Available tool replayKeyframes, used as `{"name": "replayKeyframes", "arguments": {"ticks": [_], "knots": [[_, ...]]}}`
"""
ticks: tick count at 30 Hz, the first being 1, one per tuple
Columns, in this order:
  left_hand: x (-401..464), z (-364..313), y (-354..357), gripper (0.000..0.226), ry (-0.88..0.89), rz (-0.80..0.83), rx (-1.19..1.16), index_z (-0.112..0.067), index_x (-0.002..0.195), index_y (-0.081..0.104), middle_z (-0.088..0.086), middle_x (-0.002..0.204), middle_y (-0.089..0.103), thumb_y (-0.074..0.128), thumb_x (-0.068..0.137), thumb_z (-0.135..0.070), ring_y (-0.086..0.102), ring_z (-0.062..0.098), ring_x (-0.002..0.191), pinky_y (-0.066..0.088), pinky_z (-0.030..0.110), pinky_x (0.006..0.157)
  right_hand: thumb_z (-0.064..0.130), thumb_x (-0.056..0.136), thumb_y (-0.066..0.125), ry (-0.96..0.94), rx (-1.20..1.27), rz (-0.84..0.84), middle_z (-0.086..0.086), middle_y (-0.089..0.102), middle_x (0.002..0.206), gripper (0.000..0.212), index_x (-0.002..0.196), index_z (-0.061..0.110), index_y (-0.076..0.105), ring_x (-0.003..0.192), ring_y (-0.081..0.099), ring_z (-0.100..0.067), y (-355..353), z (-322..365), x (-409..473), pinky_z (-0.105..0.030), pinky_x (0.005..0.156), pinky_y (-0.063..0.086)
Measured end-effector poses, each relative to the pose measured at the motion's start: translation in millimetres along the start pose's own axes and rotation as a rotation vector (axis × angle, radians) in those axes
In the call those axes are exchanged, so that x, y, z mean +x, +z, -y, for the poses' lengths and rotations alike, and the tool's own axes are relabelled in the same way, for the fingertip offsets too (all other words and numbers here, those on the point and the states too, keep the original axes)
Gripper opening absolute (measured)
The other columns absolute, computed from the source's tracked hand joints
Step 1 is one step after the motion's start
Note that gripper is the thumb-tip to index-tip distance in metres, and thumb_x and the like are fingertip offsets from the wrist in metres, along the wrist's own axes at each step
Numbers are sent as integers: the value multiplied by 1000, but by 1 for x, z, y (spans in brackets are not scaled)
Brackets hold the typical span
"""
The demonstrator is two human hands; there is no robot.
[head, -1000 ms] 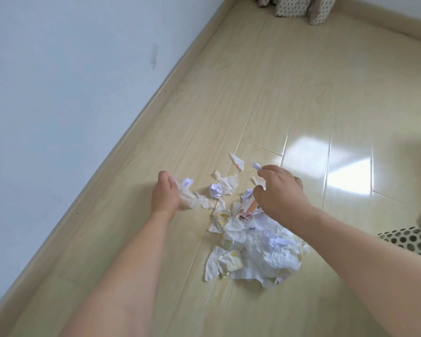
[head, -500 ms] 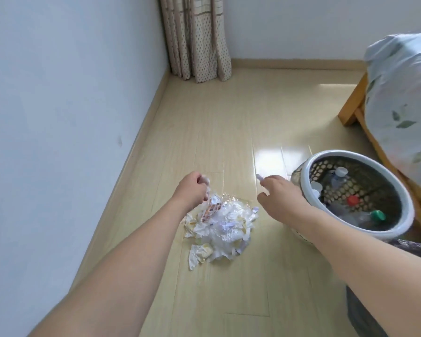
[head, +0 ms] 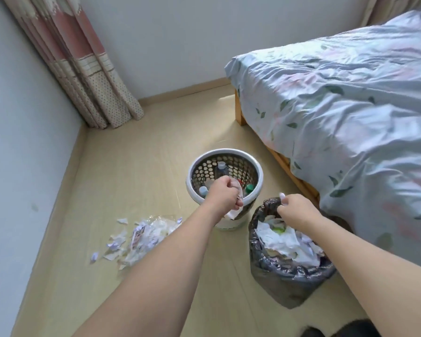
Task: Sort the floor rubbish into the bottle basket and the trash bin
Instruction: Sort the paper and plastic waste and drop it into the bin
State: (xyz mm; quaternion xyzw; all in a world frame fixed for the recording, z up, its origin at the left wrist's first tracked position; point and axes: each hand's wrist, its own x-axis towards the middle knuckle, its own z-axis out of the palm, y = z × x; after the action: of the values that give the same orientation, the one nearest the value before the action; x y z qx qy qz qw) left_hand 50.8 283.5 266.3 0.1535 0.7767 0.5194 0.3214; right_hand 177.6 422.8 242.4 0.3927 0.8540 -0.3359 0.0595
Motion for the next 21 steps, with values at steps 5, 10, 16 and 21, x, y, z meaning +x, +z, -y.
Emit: {"name": "replayKeyframes", "arguments": {"ticks": [5, 10, 16, 21], "knots": [[12, 24, 103, 20, -80, 46, 104, -11, 84, 48, 10, 79, 56, 32, 95, -4, 58, 21, 63, 51, 29, 59, 5, 93, 43, 111, 170, 53, 0, 55, 84, 31, 116, 11, 62, 63, 46, -13, -10, -73, 20, -19, 53, 37], [26, 45, 163, 19, -125, 28, 169, -8, 81, 45, 12, 73, 57, 31, 84, 4, 54, 24, 64, 52, 35, 63, 6, 97, 39, 134, 192, 133, -8, 64, 110, 35, 123, 2, 62, 90, 55, -21, -4, -119, 37, -20, 66, 43], [43, 54, 182, 20, -219, 72, 316, -18, 102, 53, 3, 101, 54, 40, 89, -9, 64, 29, 100, 54, 46, 93, -2, 87, 42, 179, 305, 144, -22, 63, 123, 38, 118, -3, 64, 93, 62, -26, -2, -146, 35, -34, 77, 52], [32, 40, 156, 26, -195, 74, 403, -16, 105, 56, 9, 112, 58, 41, 87, -6, 62, 29, 106, 53, 45, 95, -1, 85, 41, 167, 289, 125, -13, 60, 74, 25, 76, 6, 63, 58, 40, -18, -16, -132, 25, -24, 51, 33]]}}
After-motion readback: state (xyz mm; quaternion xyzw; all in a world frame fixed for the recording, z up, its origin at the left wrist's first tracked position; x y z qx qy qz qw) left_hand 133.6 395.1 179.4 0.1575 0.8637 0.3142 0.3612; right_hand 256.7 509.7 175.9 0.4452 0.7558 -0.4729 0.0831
